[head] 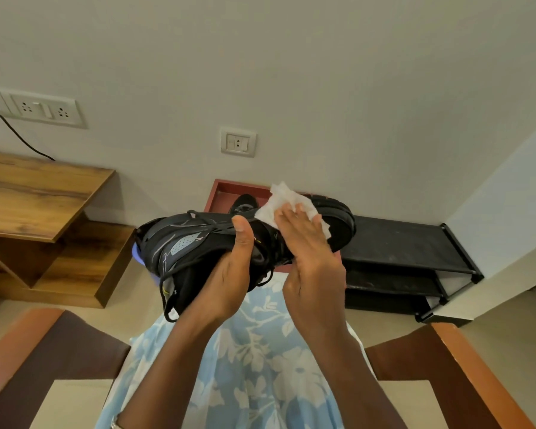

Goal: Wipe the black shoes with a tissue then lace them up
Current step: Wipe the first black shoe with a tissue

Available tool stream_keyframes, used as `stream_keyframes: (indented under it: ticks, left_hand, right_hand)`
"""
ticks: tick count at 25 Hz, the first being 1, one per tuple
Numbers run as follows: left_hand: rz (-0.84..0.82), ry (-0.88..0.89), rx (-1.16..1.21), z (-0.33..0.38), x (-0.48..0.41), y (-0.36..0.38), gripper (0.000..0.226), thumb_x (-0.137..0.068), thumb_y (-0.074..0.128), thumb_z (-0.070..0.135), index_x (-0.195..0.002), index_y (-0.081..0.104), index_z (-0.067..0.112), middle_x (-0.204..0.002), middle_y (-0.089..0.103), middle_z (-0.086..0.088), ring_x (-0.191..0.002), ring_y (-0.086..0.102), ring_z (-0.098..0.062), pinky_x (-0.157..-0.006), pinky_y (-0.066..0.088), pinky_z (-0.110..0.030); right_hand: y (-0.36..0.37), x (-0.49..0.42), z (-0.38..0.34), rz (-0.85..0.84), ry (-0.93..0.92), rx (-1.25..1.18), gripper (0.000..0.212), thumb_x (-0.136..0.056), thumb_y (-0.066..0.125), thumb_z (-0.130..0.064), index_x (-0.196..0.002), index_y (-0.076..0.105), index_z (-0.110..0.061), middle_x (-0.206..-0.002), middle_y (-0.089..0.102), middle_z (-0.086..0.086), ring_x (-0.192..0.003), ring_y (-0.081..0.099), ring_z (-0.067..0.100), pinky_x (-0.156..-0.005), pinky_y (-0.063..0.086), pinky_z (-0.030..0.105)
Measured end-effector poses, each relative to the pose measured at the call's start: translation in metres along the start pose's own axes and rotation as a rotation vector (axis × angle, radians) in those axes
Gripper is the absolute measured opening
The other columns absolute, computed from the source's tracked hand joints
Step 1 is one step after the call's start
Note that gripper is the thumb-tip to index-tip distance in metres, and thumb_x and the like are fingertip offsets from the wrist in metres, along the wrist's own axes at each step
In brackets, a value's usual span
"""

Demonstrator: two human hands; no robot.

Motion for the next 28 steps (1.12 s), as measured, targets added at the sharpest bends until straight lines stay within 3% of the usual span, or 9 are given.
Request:
stream_keyframes:
  ticks: [2,5,8,11,15,17,19,24,28]
  left_hand:
    - [0.002,-0.036,0.085,-0.001,-0.001,0.001,0.077,-0.078,0.014,0.088,-0.113,0.069,0.046,-0.118,0.069,0.023,-0.12,0.056,0.009,-0.11,0.036,-0.025]
    - [0.018,-0.067,0.147,0.0,0.001,0.0,0.062,-0.077,0.017,0.082,-0.087,0.074,0.057,-0.101,0.073,0.029,-0.109,0.062,0.01,-0.104,0.041,-0.024]
    - [0.031,-0.065,0.153,0.001,0.001,-0.001,0.073,-0.069,0.017,0.094,-0.107,0.066,0.056,-0.121,0.066,0.026,-0.129,0.051,0.004,-0.11,0.033,-0.024]
    - [0.035,-0.075,0.175,0.003,0.001,0.002,0.066,-0.069,0.017,0.089,-0.111,0.056,0.056,-0.115,0.062,0.032,-0.131,0.047,0.005,-0.102,0.033,-0.015]
    - [0.001,-0.055,0.211,-0.001,0.001,0.002,0.079,-0.069,0.02,0.093,-0.111,0.066,0.046,-0.115,0.07,0.023,-0.124,0.056,0.004,-0.118,0.033,-0.033]
    - [0.016,-0.044,0.231,-0.001,0.001,0.0,0.079,-0.064,0.025,0.098,-0.105,0.072,0.049,-0.12,0.071,0.016,-0.127,0.057,-0.004,-0.118,0.034,-0.04]
    - [-0.014,-0.038,0.225,-0.001,0.001,0.0,0.089,-0.059,0.029,0.101,-0.114,0.07,0.044,-0.128,0.068,0.011,-0.128,0.057,-0.007,-0.118,0.034,-0.041]
    - [0.018,-0.061,0.108,0.0,0.002,-0.002,0.071,-0.055,0.017,0.104,-0.097,0.064,0.07,-0.109,0.068,0.035,-0.122,0.054,0.008,-0.119,0.029,-0.035]
    - [-0.026,-0.027,0.053,0.005,0.005,0.004,0.057,-0.067,0.013,0.091,-0.094,0.061,0.074,-0.106,0.065,0.042,-0.114,0.055,0.017,-0.113,0.034,-0.027]
  right_hand:
    - [0.006,0.011,-0.021,-0.037,-0.009,-0.127,0.046,-0.097,0.037,-0.003,-0.138,0.057,-0.006,-0.144,0.056,0.005,-0.143,0.042,0.012,-0.119,0.035,0.035]
    - [0.01,0.022,-0.03,-0.106,-0.039,-0.231,0.048,-0.097,0.04,0.005,-0.143,0.05,-0.007,-0.147,0.053,0.004,-0.144,0.039,0.011,-0.116,0.039,0.043]
    - [0.008,0.009,-0.003,-0.059,-0.023,0.035,0.061,-0.085,0.044,0.014,-0.141,0.054,-0.006,-0.147,0.054,0.006,-0.144,0.042,0.017,-0.124,0.023,0.044]
    - [0.005,0.005,0.003,0.019,0.061,0.129,0.057,-0.087,0.034,0.003,-0.14,0.055,-0.002,-0.146,0.054,0.01,-0.143,0.043,0.023,-0.125,0.018,0.039]
    - [0.005,0.023,-0.033,-0.058,0.053,-0.265,0.045,-0.096,0.042,0.002,-0.137,0.058,-0.005,-0.143,0.057,0.004,-0.14,0.045,0.01,-0.116,0.039,0.034]
    - [-0.001,0.018,-0.037,-0.05,-0.002,-0.307,0.038,-0.097,0.048,-0.001,-0.131,0.063,-0.005,-0.136,0.063,0.004,-0.134,0.052,0.009,-0.11,0.046,0.029]
    - [-0.008,0.007,-0.026,0.011,-0.025,-0.245,0.035,-0.092,0.057,0.007,-0.121,0.07,-0.005,-0.124,0.07,0.005,-0.122,0.063,0.01,-0.103,0.051,0.028]
    - [-0.04,-0.018,0.018,0.251,0.193,-0.131,0.021,-0.089,0.067,0.007,-0.102,0.078,-0.007,-0.103,0.071,0.003,-0.097,0.066,0.007,-0.083,0.058,0.028]
    - [-0.021,-0.01,0.009,0.103,0.123,-0.006,0.027,-0.091,0.062,0.009,-0.107,0.076,-0.009,-0.117,0.072,0.004,-0.111,0.067,0.015,-0.091,0.058,0.039]
Point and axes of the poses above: each hand's wrist, its own x-axis away from the middle knuckle, its own y-axis out of the palm, z = x × y, the point moved 3 cm from there along -x, towards the middle knuckle
